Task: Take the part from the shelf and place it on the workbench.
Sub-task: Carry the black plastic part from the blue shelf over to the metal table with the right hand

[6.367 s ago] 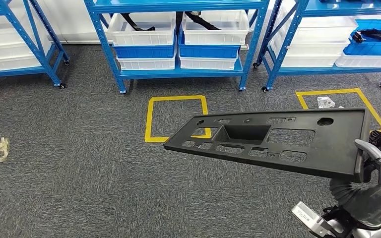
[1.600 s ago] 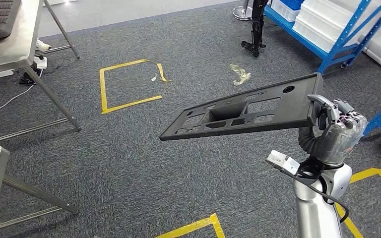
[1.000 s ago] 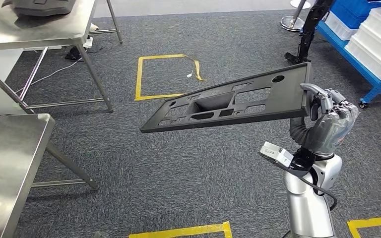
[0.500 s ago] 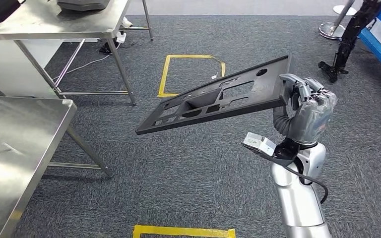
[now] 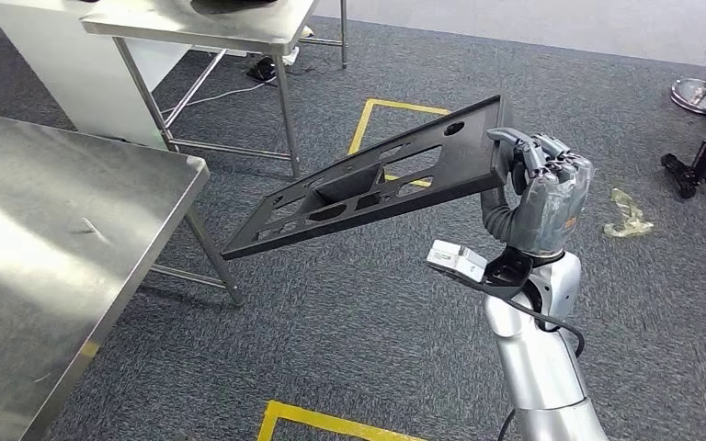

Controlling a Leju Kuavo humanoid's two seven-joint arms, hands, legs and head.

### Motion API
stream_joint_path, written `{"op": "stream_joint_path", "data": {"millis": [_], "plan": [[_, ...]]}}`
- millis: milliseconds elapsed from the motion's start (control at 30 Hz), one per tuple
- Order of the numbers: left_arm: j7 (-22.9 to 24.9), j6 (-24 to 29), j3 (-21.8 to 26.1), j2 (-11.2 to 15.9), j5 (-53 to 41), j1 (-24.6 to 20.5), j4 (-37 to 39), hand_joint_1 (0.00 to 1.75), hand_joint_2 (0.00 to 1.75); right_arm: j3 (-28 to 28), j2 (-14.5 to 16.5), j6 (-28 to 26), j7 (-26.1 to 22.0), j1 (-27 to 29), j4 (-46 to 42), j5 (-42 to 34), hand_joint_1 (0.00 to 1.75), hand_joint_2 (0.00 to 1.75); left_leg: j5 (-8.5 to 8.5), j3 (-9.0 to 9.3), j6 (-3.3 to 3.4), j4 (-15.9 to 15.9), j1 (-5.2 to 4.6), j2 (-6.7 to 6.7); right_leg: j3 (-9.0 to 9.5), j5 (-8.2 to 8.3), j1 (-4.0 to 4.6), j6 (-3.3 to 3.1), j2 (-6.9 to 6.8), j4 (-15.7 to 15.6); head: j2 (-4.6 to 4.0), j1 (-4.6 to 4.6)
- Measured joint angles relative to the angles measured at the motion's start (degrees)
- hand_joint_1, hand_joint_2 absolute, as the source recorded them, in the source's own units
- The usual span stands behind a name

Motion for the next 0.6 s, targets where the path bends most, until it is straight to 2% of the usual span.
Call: {"op": "stream_joint_path", "data": {"millis": [33, 67, 133, 167, 200, 233, 267, 300, 333, 367, 400, 433, 467, 500, 533, 567, 600], "plan": [[0.01, 0.0, 0.0, -0.05, 0.01, 0.04, 0.01, 0.0, 1.75, 0.08, -0.02, 0.0, 0.16, -0.02, 0.12, 0.12, 1.75, 1.75, 0.01, 0.02, -0.04, 0.04, 0.07, -0.83, -0.24, 0.46, -0.14, 0.48, 0.06, 0.04, 0.0, 0.0], [0.02, 0.0, 0.0, -0.09, 0.01, 0.06, 0.0, 0.0, 1.75, 0.18, -0.03, 0.0, 0.43, -0.06, 0.2, 0.33, 1.75, 1.75, 0.0, 0.05, -0.14, 0.11, 0.19, -1.7, 0.76, 1.88, -0.36, 1.13, 0.24, -2.49, 0.0, -0.01], [0.1, -0.03, 0.0, -0.14, 0.01, 0.06, -0.01, 0.0, 1.75, 0.45, -0.08, 0.0, 1.07, -0.19, 0.29, 0.82, 1.75, 1.75, -0.1, -0.03, -0.65, 0.43, 0.38, -3.35, 4.44, 5.37, -0.9, 2.29, 1.86, -10.76, 0.0, 0.0], [0.15, -0.11, 0.0, -0.16, 0.06, 0.07, -0.02, 0.0, 1.75, 0.62, -0.11, 0.0, 1.39, -0.26, 0.34, 1.02, 1.75, 1.75, -0.12, -0.22, -1.04, 0.61, 0.4, -4.06, 5.91, 6.55, -1.07, 2.38, 2.64, -13.92, 0.0, 0.01], [0.22, -0.37, 0.01, -0.19, 0.16, 0.1, -0.01, 0.0, 1.75, 0.84, -0.14, 0.0, 1.71, -0.33, 0.4, 1.13, 1.75, 1.75, -0.08, -0.48, -1.46, 0.71, 0.4, -4.6, 6.65, 7.08, -1.09, 2.18, 3.17, -15.52, 0.0, -0.01], [0.35, -0.8, 0.01, -0.22, 0.29, 0.17, 0.0, 0.0, 1.75, 1.13, -0.16, 0.0, 2.01, -0.4, 0.48, 1.2, 1.75, 1.75, 0.05, -0.73, -1.87, 0.69, 0.42, -5.09, 6.78, 7.13, -0.91, 1.75, 3.16, -15.8, 0.0, -0.02], [0.54, -1.39, 0.02, -0.25, 0.44, 0.31, 0.01, 0.0, 1.75, 1.48, -0.19, 0.0, 2.32, -0.55, 0.55, 1.21, 1.75, 1.75, 0.2, -0.95, -2.21, 0.56, 0.49, -5.53, 6.84, 7.28, -0.85, 1.27, 2.59, -15.84, 0.0, -0.03], [0.8, -2.08, 0.02, -0.22, 0.54, 0.49, 0.03, 0.0, 1.75, 1.86, -0.21, 0.0, 2.6, -0.81, 0.64, 1.16, 1.75, 1.75, 0.19, -1.08, -2.48, 0.6, 0.53, -5.25, 6.87, 7.4, -0.9, 0.87, 2.08, -15.9, 0.0, -0.04], [1.11, -2.7, 0.02, -0.22, 0.61, 0.64, 0.04, 0.0, 1.75, 2.25, -0.23, 0.0, 2.8, -1.13, 0.75, 1.1, 1.75, 1.75, -0.18, -1.38, -2.7, 1.12, 0.46, -4.06, 6.95, 7.49, -0.97, 0.41, 1.54, -15.99, 0.0, -0.12], [1.38, -3.28, 0.02, -0.22, 0.67, 0.72, 0.04, 0.0, 1.75, 2.61, -0.27, 0.0, 2.99, -1.48, 0.88, 1.04, 1.75, 1.75, -1.11, -2.11, -2.87, 2.62, 0.39, -2.32, 7.05, 7.53, -1.06, -0.11, 0.97, -16.12, 0.0, -0.24], [1.61, -3.83, 0.02, -0.23, 0.78, 0.74, 0.05, 0.0, 1.75, 2.96, -0.32, 0.01, 3.16, -1.78, 1.04, 1.01, 1.75, 1.75, -2.58, -3.39, -2.98, 5.34, 0.36, -0.29, 7.12, 7.51, -1.0, -0.54, 0.34, -16.18, 0.0, -0.35], [1.8, -4.35, 0.02, -0.28, 0.92, 0.74, 0.05, 0.0, 1.75, 3.28, -0.39, 0.01, 3.32, -2.01, 1.24, 0.97, 1.75, 1.75, -4.35, -5.23, -3.07, 9.03, 0.35, 1.2, 7.16, 7.41, -0.78, -0.89, -0.34, -16.18, 0.0, -0.46], [1.97, -4.91, 0.02, -0.32, 1.08, 0.77, 0.06, 0.0, 1.75, 3.58, -0.46, 0.01, 3.54, -2.22, 1.51, 0.95, 1.75, 1.75, -5.91, -7.19, -3.14, 12.86, 0.44, 1.84, 7.17, 7.33, -0.57, -1.1, -1.11, -16.18, 0.0, -0.49], [2.11, -5.38, 0.02, -0.35, 1.22, 0.86, 0.06, 0.0, 1.75, 3.92, -0.51, 0.01, 3.79, -2.46, 1.84, 0.92, 1.75, 1.75, -6.73, -8.66, -3.17, 15.62, 0.49, 2.08, 7.18, 7.27, -0.39, -1.19, -1.91, -16.17, 0.0, -0.48], [2.26, -5.78, 0.03, -0.38, 1.34, 0.97, 0.07, 0.0, 1.75, 4.27, -0.54, 0.0, 4.06, -2.78, 2.21, 0.91, 1.75, 1.75, -6.55, -9.15, -3.16, 16.44, 0.49, 2.2, 7.19, 7.21, -0.28, -1.26, -2.67, -16.16, 0.0, -0.48], [2.36, -6.08, 0.03, -0.39, 1.45, 1.08, 0.07, 0.0, 1.75, 4.61, -0.56, 0.01, 4.32, -3.17, 2.61, 0.91, 1.75, 1.75, -5.38, -8.4, -3.1, 14.95, 0.49, 2.41, 7.23, 7.16, -0.22, -1.3, -3.37, -16.16, 0.0, -0.49], [2.43, -6.27, 0.04, -0.37, 1.56, 1.14, 0.07, 0.0, 1.75, 4.93, -0.57, 0.01, 4.53, -3.64, 2.97, 0.91, 1.75, 1.75, -3.6, -6.52, -2.95, 11.48, 0.46, 3.08, 7.32, 7.08, -0.17, -1.31, -4.01, -16.15, 0.0, -0.49]]}}
